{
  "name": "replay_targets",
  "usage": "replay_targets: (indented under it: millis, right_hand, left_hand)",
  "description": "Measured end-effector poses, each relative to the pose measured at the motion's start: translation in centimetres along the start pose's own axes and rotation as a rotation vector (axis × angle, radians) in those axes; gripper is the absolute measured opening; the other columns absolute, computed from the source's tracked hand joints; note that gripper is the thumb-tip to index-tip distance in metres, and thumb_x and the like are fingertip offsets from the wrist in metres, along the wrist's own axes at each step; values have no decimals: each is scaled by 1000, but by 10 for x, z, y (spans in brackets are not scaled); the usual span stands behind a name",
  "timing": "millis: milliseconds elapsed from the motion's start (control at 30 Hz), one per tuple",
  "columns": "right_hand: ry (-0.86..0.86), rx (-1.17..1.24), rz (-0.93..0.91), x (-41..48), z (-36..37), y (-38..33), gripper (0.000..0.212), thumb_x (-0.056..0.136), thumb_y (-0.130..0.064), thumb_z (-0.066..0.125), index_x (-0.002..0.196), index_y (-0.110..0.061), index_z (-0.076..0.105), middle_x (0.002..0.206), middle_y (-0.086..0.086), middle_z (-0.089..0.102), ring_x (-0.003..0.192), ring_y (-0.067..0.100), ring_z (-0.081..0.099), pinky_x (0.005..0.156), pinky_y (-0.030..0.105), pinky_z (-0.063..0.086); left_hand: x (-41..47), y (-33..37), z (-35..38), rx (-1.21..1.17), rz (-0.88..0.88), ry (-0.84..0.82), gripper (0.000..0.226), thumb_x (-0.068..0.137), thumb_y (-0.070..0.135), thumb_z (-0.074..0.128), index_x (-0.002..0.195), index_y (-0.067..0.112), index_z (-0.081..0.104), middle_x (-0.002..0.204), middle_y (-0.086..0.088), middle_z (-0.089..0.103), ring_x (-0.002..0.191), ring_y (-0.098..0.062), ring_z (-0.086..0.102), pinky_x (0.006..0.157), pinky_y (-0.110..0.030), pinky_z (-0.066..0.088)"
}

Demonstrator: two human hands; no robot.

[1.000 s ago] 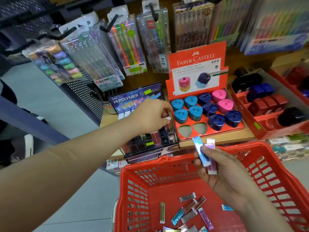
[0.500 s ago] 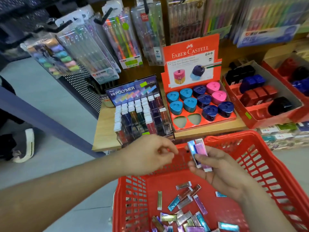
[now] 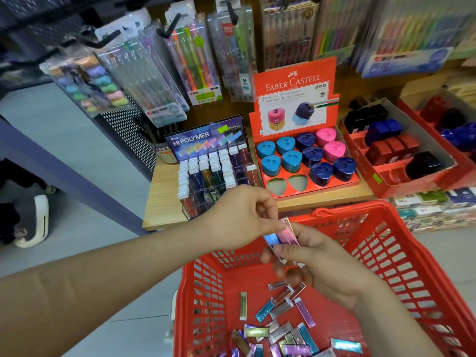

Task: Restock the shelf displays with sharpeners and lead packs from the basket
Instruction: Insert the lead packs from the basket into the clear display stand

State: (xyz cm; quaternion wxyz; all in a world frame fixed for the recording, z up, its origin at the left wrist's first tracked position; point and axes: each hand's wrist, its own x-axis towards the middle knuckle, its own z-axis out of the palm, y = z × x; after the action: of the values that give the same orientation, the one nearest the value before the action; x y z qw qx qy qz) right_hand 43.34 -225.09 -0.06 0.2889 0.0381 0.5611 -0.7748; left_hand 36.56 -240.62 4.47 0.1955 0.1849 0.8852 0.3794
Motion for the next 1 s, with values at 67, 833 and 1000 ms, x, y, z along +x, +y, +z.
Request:
replay_targets:
  millis: [67, 833, 1000]
  right_hand:
    - [-2, -45, -6, -1, 0, -1, 14, 94, -3, 54, 97, -15, 62, 75, 6, 64, 55, 11, 49, 49, 21, 30]
    - [292, 214, -275, 16, 9, -15, 17, 71, -26, 70, 78, -15, 60, 56, -4, 39, 46, 7, 25, 43, 19, 17]
    - [363, 232, -308, 24, 17, -20, 19, 85, -15, 67, 74, -15, 52, 58, -1, 32, 47, 8, 24, 44, 22, 18]
  left_hand:
    - [-4, 0, -5, -52, -21, -48, 20, 75, 24, 81, 84, 16, 64, 68, 7, 61, 59, -3, 52, 61, -25, 48]
    - [-18, 4, -8, -725, -238, 206, 5, 84, 7, 68, 86, 3, 65, 76, -15, 70, 66, -17, 66, 59, -21, 51]
    - [-18, 8, 0, -594, -266, 85, 7, 84, 13, 70, 84, 7, 66, 73, -11, 68, 66, -16, 63, 62, -24, 51]
